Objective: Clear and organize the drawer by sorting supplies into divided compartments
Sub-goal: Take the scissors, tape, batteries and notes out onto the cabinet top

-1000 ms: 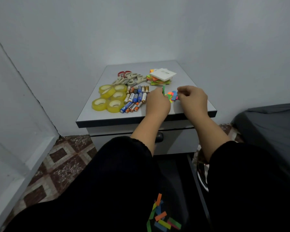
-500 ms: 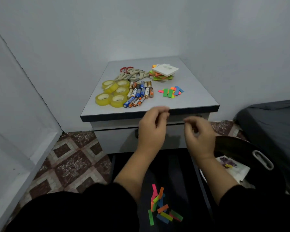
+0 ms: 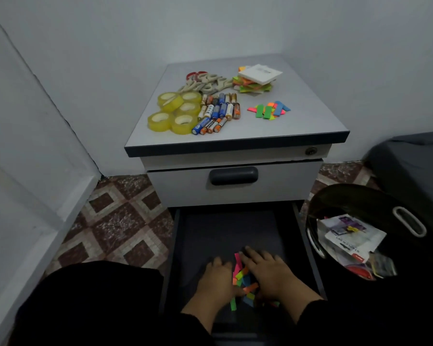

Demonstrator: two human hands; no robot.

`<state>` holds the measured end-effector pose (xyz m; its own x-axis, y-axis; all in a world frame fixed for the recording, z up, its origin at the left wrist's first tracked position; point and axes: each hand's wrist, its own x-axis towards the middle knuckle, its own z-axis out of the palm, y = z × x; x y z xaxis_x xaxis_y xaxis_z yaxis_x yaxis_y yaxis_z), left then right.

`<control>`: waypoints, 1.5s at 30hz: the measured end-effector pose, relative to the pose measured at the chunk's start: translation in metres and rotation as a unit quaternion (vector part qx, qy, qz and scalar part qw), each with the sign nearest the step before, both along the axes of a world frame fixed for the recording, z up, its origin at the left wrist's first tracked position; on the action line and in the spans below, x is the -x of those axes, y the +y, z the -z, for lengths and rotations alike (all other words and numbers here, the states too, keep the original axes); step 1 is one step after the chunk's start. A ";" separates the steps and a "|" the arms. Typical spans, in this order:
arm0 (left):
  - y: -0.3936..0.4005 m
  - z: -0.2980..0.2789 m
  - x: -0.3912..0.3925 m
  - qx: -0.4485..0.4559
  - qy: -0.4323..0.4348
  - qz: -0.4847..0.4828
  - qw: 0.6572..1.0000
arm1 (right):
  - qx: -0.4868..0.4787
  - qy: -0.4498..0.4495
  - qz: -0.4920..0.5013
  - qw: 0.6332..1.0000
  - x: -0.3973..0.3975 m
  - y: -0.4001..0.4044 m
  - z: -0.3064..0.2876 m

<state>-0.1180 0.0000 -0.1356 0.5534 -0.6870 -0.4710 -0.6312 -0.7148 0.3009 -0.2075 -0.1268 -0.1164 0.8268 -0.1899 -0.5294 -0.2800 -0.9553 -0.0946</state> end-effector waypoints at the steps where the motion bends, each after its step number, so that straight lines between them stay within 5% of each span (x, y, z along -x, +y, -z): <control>1: -0.001 0.004 0.005 -0.015 -0.005 -0.002 1.000 | 0.004 0.006 -0.007 1.000 -0.002 0.001 0.003; 8: -0.008 0.015 0.026 -0.013 -0.098 0.018 0.995 | 0.003 -0.035 -0.030 0.999 -0.007 -0.002 0.017; 25: -0.010 0.024 0.020 0.088 0.011 -0.169 0.982 | -0.104 -0.126 0.137 0.977 -0.002 -0.006 0.029; 35: -0.012 0.028 0.019 0.021 -0.026 -0.205 0.978 | -0.206 -0.224 0.354 0.884 0.003 -0.012 0.019; 40: -0.010 0.024 0.015 0.062 0.031 -0.257 0.964 | -0.244 -0.216 0.387 0.863 0.004 -0.013 0.013; 45: -0.007 0.006 0.007 0.198 0.133 -0.353 0.905 | -0.309 -0.245 0.443 0.805 0.004 -0.012 0.010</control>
<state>-0.1249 -0.0074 -0.1420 0.8234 -0.3504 -0.4465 0.0729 -0.7149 0.6955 -0.2115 -0.1390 -0.1269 0.6500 -0.6456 -0.4010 -0.6102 -0.1289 -0.7817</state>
